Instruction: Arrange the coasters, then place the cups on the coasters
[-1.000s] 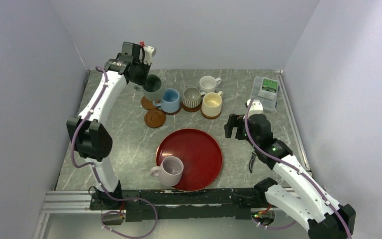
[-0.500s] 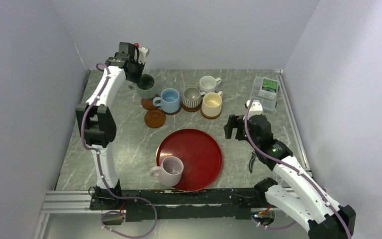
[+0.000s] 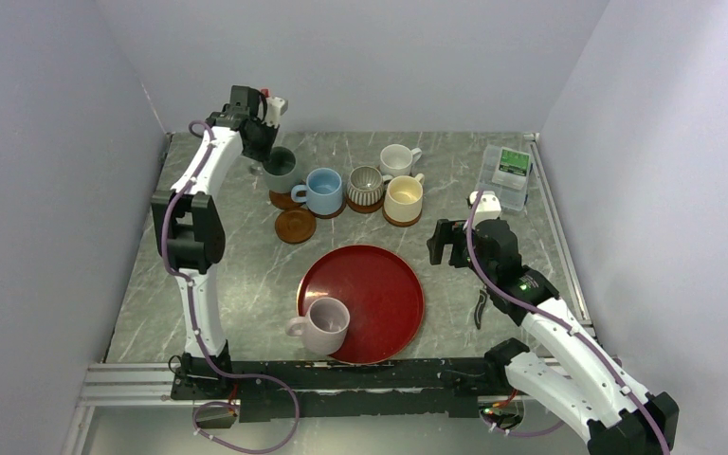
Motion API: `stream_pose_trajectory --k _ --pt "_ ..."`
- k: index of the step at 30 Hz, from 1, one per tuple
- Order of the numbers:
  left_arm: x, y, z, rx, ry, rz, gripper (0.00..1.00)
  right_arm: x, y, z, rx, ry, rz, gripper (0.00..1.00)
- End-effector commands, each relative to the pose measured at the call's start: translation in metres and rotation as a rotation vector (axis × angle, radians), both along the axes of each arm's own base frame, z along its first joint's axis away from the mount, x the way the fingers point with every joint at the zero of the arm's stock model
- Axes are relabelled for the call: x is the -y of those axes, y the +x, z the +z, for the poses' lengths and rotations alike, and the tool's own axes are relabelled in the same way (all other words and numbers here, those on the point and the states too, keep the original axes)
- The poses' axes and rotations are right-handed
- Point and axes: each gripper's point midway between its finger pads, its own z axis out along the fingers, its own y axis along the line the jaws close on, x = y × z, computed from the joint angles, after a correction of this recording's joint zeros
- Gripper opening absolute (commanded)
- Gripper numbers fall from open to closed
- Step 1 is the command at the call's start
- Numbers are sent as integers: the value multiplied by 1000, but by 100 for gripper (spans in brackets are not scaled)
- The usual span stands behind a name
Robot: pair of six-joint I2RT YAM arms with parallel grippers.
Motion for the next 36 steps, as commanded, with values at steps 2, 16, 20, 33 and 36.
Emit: stream_pose_trajectory --k 2,16,20,33,36 --pt "12 29 44 159 -39 -49 3 1 6 11 47 7 -8 91" --pt "18 28 31 128 -56 -87 3 1 6 10 43 3 -7 91" --pt "18 29 25 119 -49 -83 3 1 7 9 40 0 -7 91" --pt "18 35 8 91 -36 -83 3 0 8 5 29 -8 -3 91" --pt "18 35 5 83 -36 -85 3 0 9 5 27 -10 -3 91"
